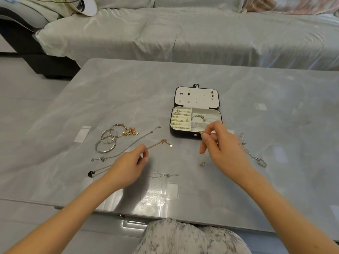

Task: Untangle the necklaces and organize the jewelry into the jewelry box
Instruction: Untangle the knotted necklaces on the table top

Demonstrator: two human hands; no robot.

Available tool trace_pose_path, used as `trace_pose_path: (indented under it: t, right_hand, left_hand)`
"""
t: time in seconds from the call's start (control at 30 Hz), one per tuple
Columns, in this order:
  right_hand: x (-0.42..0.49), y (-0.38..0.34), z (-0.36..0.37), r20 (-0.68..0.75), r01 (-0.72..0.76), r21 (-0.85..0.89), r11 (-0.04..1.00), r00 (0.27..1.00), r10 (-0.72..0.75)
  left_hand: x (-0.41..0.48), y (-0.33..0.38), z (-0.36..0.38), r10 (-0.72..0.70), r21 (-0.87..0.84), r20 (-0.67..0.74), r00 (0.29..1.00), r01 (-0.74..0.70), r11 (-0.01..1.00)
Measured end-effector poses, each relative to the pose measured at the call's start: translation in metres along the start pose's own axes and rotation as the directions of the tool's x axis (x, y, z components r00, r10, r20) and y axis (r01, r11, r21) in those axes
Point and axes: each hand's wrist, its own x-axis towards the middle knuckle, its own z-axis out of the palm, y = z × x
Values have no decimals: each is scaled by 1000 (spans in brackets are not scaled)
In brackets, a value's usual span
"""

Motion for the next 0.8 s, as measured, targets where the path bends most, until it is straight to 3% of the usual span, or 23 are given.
trace_pose_path:
  t: [0.1,0.2,0.27,0.37,0.47,0.6,0.7,0.8]
  right_hand:
    - [0,6,8,118,-4,-190,982,993,27]
    - [1,16,22,233,40,-465,884,969,78]
    - [-1,19,35,237,163,-494,854,970,-47]
    - [-4,8,57,302,228,-279,933,943,-140]
    - [-5,-3,81,421,266,-205,942,893,-160]
    - [-5,-16,84,403,76,128,989,907,-122]
    - [-7,-20,69,483,-202,408,890,875,-22]
    - [-3,-24,51,544,-424,616,664,838,31]
  left_hand:
    - [1,3,-4,7,-40,0,1000,-7,999]
    - [2,8,-14,35,-106,3,999,-35,994]
    - [0,14,-20,57,-142,29,998,-52,988]
    - [-3,21,-26,83,-194,44,996,-73,978]
    - [-6,27,-30,97,-239,47,994,-83,968]
    - [-12,25,-39,90,-274,43,995,-75,959]
    - [-18,15,-47,20,-293,22,1000,-13,956]
    - [-25,6,-53,-76,-465,53,996,92,880]
